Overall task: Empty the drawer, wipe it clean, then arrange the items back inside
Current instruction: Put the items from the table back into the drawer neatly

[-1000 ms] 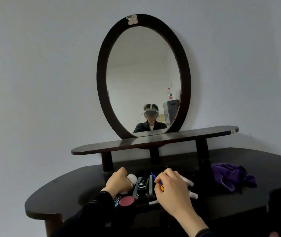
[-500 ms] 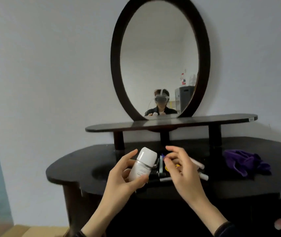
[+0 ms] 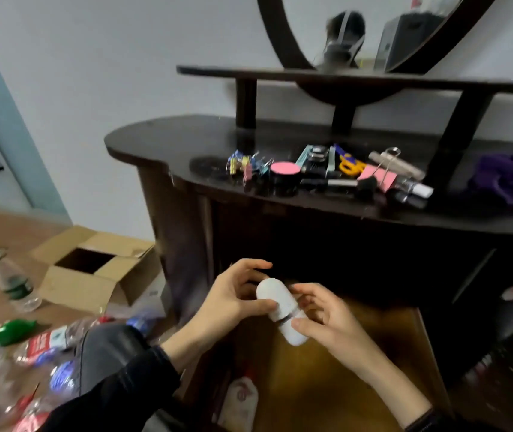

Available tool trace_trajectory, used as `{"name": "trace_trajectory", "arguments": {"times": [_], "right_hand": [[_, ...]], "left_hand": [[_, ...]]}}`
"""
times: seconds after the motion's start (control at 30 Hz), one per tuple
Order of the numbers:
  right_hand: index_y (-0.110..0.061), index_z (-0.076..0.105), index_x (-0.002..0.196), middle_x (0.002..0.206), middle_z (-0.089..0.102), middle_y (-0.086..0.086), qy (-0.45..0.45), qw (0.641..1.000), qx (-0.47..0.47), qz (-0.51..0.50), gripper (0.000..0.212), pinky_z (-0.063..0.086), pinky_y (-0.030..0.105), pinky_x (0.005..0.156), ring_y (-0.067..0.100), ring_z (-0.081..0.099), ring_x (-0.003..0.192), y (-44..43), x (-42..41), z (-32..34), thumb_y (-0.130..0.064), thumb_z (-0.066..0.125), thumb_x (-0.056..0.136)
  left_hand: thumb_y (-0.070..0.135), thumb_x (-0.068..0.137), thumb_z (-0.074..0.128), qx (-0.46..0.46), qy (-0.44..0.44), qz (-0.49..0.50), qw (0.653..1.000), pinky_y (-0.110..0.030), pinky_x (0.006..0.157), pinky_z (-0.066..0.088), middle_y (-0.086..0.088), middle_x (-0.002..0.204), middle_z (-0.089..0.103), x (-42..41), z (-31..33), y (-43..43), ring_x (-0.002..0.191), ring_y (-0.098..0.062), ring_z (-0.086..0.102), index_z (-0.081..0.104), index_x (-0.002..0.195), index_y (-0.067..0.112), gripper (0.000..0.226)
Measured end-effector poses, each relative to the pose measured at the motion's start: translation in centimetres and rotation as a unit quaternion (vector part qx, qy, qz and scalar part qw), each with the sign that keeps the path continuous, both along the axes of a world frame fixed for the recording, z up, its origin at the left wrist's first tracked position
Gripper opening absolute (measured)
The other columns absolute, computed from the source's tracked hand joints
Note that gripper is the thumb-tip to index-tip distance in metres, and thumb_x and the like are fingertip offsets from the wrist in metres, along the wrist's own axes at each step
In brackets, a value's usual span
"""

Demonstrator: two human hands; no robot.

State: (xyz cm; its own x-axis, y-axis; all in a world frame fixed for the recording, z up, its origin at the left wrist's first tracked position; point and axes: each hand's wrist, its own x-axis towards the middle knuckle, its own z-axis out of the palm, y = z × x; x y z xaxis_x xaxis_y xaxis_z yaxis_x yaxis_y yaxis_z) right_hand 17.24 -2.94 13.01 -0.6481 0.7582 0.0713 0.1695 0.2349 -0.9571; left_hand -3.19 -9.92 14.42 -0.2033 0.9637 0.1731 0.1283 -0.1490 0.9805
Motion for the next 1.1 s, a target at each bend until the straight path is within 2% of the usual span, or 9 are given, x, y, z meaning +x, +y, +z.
{"name": "trace_trajectory", "arguments": {"times": [0.07, 0.13, 0.3, 0.37, 0.43, 0.53, 0.7, 1.0, 1.1], "right_hand": [[-0.046, 0.054, 0.11, 0.099, 0.06, -0.031, -0.03, 0.998, -0.049, 0.011, 0.04, 0.046, 0.003, 0.074, -0.022, 0.057, 0.093, 0.4, -0.5, -2.8, -0.022, 0.077, 0.087], [-0.046, 0.048, 0.111, 0.102, 0.05, -0.034, -0.061, 0.995, -0.08, -0.001, 0.042, 0.046, 0.003, 0.069, -0.022, 0.055, 0.091, 0.8, -0.9, -5.2, -0.026, 0.078, 0.088], [-0.035, 0.048, 0.129, 0.124, 0.06, -0.008, -0.1, 0.985, -0.133, -0.036, 0.054, 0.051, 0.011, 0.074, -0.007, 0.064, 0.101, 2.0, -0.8, -9.7, -0.024, 0.079, 0.086], [-0.037, 0.046, 0.134, 0.126, 0.059, -0.005, -0.145, 0.979, -0.141, -0.035, 0.056, 0.051, 0.019, 0.078, 0.006, 0.062, 0.109, 2.3, -0.6, -10.6, -0.023, 0.076, 0.089], [-0.038, 0.044, 0.132, 0.119, 0.059, -0.007, -0.187, 0.97, -0.15, -0.032, 0.053, 0.051, 0.019, 0.067, 0.007, 0.061, 0.104, 2.5, -0.5, -11.5, -0.022, 0.073, 0.09], [-0.032, 0.045, 0.123, 0.115, 0.06, 0.001, -0.25, 0.953, -0.169, -0.038, 0.048, 0.058, 0.024, 0.06, 0.012, 0.063, 0.097, 2.2, -0.8, -12.6, -0.016, 0.073, 0.088], [-0.026, 0.036, 0.121, 0.109, 0.06, 0.002, -0.328, 0.934, -0.141, 0.006, 0.054, 0.057, 0.029, 0.062, 0.019, 0.066, 0.093, 1.1, -2.0, -14.0, -0.021, 0.077, 0.086], [-0.018, 0.048, 0.122, 0.103, 0.062, -0.001, -0.364, 0.927, -0.081, 0.034, 0.06, 0.06, 0.034, 0.054, 0.019, 0.072, 0.071, 0.5, -1.9, -14.8, -0.034, 0.085, 0.077], [-0.019, 0.047, 0.13, 0.111, 0.061, -0.003, -0.406, 0.912, -0.034, 0.054, 0.072, 0.059, 0.031, 0.058, 0.017, 0.07, 0.085, 0.2, -1.9, -15.0, -0.047, 0.084, 0.075]], "left_hand": [[0.001, 0.073, 0.086, -0.029, 0.017, 0.0, 0.999, -0.046, 0.084, 0.056, -0.013, 0.104, 0.07, 0.3, -2.5, 0.6, 0.095, -0.038, 0.068, 0.06, 0.124, 0.017, 0.06], [0.003, 0.073, 0.086, -0.048, 0.044, -0.007, 0.998, -0.048, 0.083, 0.056, -0.009, 0.104, 0.07, 0.5, -4.5, 1.2, 0.092, -0.035, 0.069, 0.058, 0.124, 0.018, 0.06], [0.003, 0.08, 0.079, -0.109, 0.156, 0.001, 0.982, -0.042, 0.083, 0.058, -0.006, 0.11, 0.064, -0.8, -7.4, 2.2, 0.092, -0.023, 0.069, 0.058, 0.126, 0.015, 0.052], [0.004, 0.082, 0.072, -0.115, 0.297, -0.014, 0.948, -0.037, 0.085, 0.055, -0.002, 0.111, 0.063, -1.3, -8.5, 2.3, 0.095, -0.017, 0.065, 0.062, 0.122, 0.015, 0.043], [0.012, 0.084, 0.068, -0.119, 0.44, -0.084, 0.886, -0.033, 0.093, 0.05, 0.0, 0.116, 0.062, -1.1, -9.4, 2.3, 0.104, -0.016, 0.061, 0.063, 0.121, 0.017, 0.038], [0.027, 0.086, 0.068, -0.181, 0.555, -0.193, 0.789, -0.03, 0.097, 0.041, -0.001, 0.126, 0.054, -0.6, -10.9, 2.1, 0.114, -0.022, 0.052, 0.06, 0.127, 0.021, 0.043], [0.044, 0.083, 0.072, -0.224, 0.601, -0.24, 0.729, -0.036, 0.094, 0.044, -0.001, 0.121, 0.057, -1.0, -11.7, 1.7, 0.113, -0.024, 0.05, 0.059, 0.12, 0.02, 0.046], [0.041, 0.08, 0.075, -0.209, 0.626, -0.239, 0.713, -0.04, 0.098, 0.043, 0.003, 0.122, 0.058, -0.9, -11.8, 1.8, 0.114, -0.022, 0.05, 0.059, 0.121, 0.023, 0.047], [0.04, 0.081, 0.075, -0.206, 0.625, -0.237, 0.715, -0.04, 0.098, 0.043, 0.003, 0.122, 0.058, -0.9, -11.8, 1.7, 0.115, -0.021, 0.051, 0.059, 0.121, 0.023, 0.047]]}}
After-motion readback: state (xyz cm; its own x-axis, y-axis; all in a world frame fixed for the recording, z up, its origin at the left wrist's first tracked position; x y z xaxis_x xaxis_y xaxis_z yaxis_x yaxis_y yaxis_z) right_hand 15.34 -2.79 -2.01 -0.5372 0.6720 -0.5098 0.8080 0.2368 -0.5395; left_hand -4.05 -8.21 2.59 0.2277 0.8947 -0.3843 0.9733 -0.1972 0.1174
